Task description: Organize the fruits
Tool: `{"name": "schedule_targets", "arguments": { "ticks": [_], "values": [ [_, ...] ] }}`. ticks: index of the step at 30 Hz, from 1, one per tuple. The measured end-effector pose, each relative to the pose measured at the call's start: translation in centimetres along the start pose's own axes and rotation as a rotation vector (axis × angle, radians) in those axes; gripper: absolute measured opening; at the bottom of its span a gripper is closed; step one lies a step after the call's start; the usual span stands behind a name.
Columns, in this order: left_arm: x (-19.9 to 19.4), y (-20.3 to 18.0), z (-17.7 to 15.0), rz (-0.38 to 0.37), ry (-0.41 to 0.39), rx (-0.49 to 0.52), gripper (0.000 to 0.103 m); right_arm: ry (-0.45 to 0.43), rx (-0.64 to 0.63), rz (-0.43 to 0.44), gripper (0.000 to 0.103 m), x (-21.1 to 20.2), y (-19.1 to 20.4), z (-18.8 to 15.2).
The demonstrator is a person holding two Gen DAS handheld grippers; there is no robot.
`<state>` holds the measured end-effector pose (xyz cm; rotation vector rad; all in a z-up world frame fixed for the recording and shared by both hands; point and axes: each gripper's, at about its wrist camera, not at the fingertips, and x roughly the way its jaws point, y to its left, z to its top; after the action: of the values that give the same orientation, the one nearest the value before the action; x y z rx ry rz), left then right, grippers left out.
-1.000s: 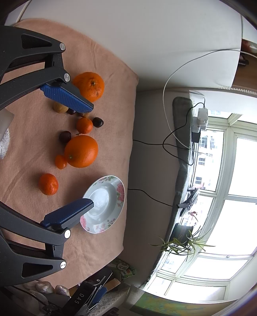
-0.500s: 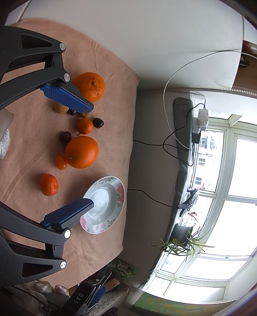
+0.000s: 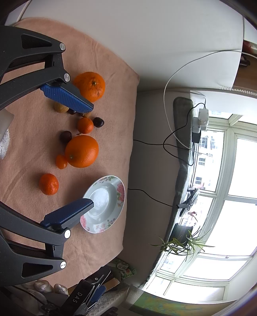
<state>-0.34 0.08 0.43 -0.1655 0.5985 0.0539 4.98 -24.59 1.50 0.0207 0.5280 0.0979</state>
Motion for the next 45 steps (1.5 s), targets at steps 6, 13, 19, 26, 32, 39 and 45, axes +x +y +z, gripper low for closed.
{"name": "schedule_targets", "arguments": {
  "ticks": [6, 13, 19, 26, 32, 39, 45],
  "values": [
    [0.0, 0.0, 0.0, -0.001, 0.0, 0.0, 0.089, 0.001, 0.001, 0.003, 0.103, 0.0, 0.0, -0.1],
    [0.0, 0.0, 0.0, -0.002, 0.0, -0.001, 0.089, 0.005, 0.002, 0.004, 0.103, 0.0, 0.1, -0.1],
    [0.0, -0.1, 0.0, 0.0, 0.0, -0.002, 0.089, 0.004, 0.002, 0.005, 0.103, 0.0, 0.1, -0.2],
    [0.0, -0.2, 0.0, 0.0, 0.002, -0.002, 0.089, 0.014, -0.004, 0.01, 0.103, 0.3, 0.4, -0.2],
    [0.3, -0.1, -0.2, -0.004, 0.007, -0.005, 0.089, 0.025, -0.01, 0.011, 0.103, 0.6, 0.6, -0.2],
    [0.8, 0.5, -0.4, -0.007, 0.02, -0.02, 0.089, 0.04, -0.021, 0.017, 0.103, 1.0, 1.0, -0.2],
    [1.3, 1.3, -0.6, -0.012, 0.037, -0.035, 0.089, 0.066, -0.027, 0.042, 0.103, 1.8, 1.5, -0.6]
  ]
}}
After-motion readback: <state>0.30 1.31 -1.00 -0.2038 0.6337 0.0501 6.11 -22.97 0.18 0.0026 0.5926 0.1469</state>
